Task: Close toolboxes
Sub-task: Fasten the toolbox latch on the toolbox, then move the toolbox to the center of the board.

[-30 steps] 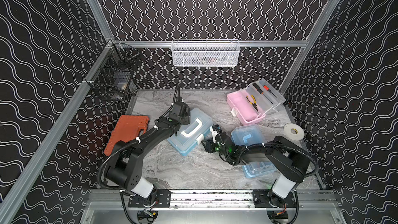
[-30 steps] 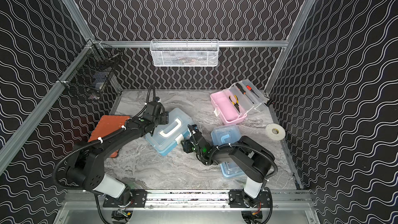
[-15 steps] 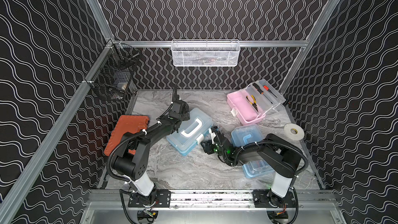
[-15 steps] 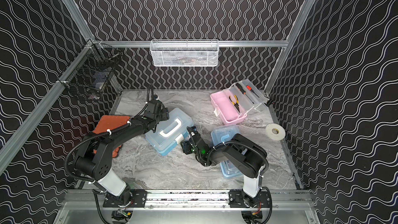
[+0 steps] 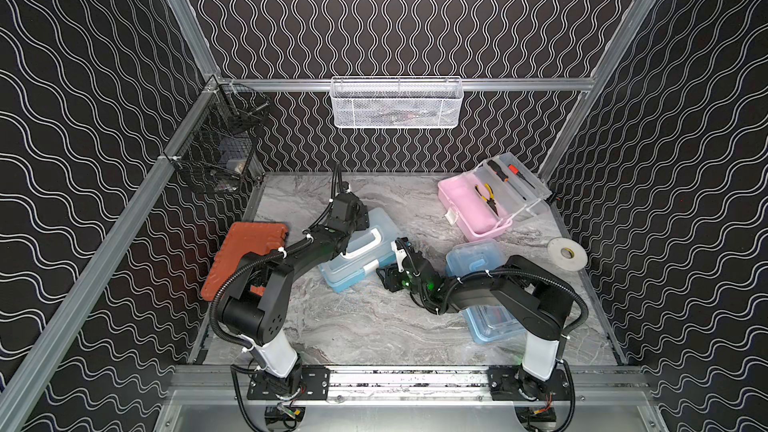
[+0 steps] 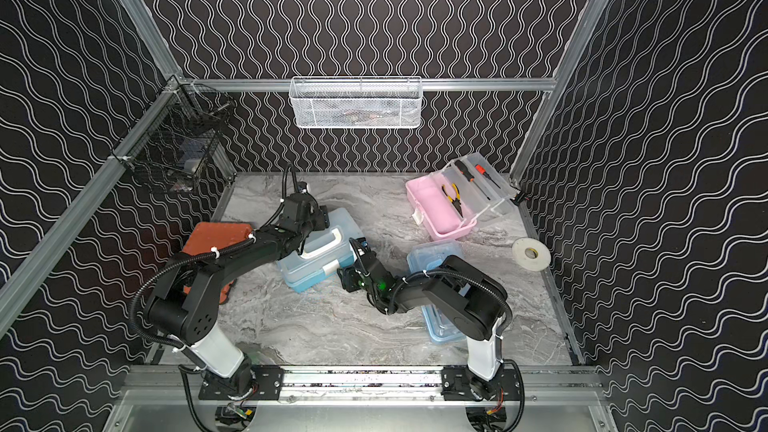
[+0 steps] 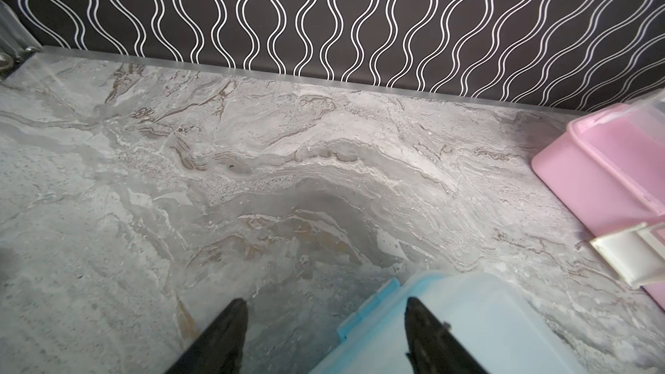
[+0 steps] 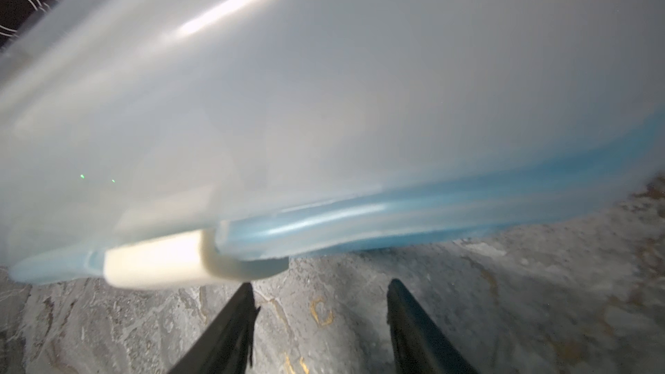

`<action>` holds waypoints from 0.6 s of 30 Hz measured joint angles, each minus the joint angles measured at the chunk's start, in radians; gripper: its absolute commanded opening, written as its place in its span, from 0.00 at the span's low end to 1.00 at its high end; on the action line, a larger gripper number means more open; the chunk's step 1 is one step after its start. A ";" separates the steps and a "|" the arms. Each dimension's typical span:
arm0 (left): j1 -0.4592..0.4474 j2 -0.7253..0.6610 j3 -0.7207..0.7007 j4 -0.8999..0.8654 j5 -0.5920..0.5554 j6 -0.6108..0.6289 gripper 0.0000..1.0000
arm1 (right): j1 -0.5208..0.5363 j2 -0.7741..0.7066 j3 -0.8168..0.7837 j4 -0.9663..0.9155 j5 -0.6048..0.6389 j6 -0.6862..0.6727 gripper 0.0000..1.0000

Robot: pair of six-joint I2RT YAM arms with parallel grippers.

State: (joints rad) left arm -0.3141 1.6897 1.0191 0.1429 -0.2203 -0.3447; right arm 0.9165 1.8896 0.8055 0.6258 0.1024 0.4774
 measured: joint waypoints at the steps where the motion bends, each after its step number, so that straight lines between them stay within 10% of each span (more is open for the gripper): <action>1: 0.000 0.000 -0.004 0.003 0.003 0.002 0.73 | 0.001 0.002 0.003 -0.003 0.000 0.000 0.60; 18: -0.003 -0.064 0.034 -0.158 0.055 0.025 0.78 | 0.018 -0.255 0.054 -0.313 0.132 -0.050 0.82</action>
State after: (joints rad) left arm -0.3172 1.6260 1.0531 -0.0154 -0.1650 -0.3195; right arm 0.9348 1.6344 0.8593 0.3126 0.2340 0.4271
